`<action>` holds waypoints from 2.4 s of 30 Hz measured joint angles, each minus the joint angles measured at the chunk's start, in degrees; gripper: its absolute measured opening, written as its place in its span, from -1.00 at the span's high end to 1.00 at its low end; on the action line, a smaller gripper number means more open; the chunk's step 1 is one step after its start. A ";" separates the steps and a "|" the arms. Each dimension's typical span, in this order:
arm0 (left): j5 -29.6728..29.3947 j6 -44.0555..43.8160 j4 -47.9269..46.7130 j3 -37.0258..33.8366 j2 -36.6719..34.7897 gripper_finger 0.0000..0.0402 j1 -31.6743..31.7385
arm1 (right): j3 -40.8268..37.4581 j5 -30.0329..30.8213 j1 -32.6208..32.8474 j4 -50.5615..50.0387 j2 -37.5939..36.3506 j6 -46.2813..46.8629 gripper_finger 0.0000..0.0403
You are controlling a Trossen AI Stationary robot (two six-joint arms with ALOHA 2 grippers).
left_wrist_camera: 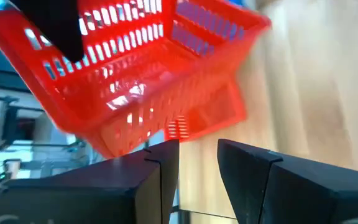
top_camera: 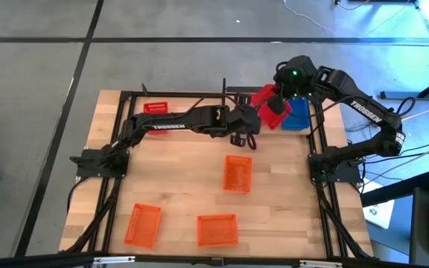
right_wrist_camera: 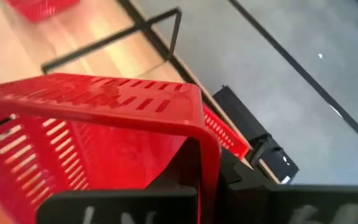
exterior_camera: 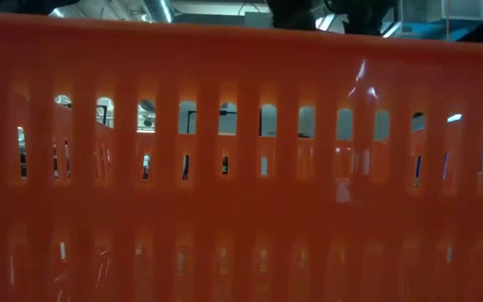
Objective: Stack baskets on shelf by color
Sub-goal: Stack the right red basket on top of the red basket on the shelf
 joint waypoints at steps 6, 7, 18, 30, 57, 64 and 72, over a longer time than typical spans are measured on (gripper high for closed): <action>1.76 -0.44 -4.23 -0.07 0.00 0.48 0.18 | 0.03 -0.46 0.06 -2.96 -0.01 -3.62 1.00; 1.73 -0.82 -4.67 -0.09 0.00 0.48 0.22 | 0.04 -0.46 0.08 -3.04 -0.03 -3.59 1.00; -3.77 -4.06 -9.86 -0.17 -3.48 0.48 2.25 | 0.11 1.23 0.09 -9.61 -2.16 -1.07 1.00; -12.61 -5.09 -10.69 -0.13 -12.23 0.48 0.18 | 5.94 -2.49 -9.36 -8.95 1.45 17.54 1.00; -16.23 -6.34 -15.78 -0.17 -20.52 0.48 -1.16 | 6.47 -17.22 -23.60 -6.38 32.89 16.29 1.00; -16.21 -6.34 -17.11 -0.17 -20.52 0.48 -1.18 | 6.47 -15.88 -23.60 -6.51 34.82 17.58 0.92; -16.19 -6.34 -17.12 -0.17 -20.48 0.48 -1.16 | 6.47 -15.85 -23.60 -6.72 34.81 19.48 0.77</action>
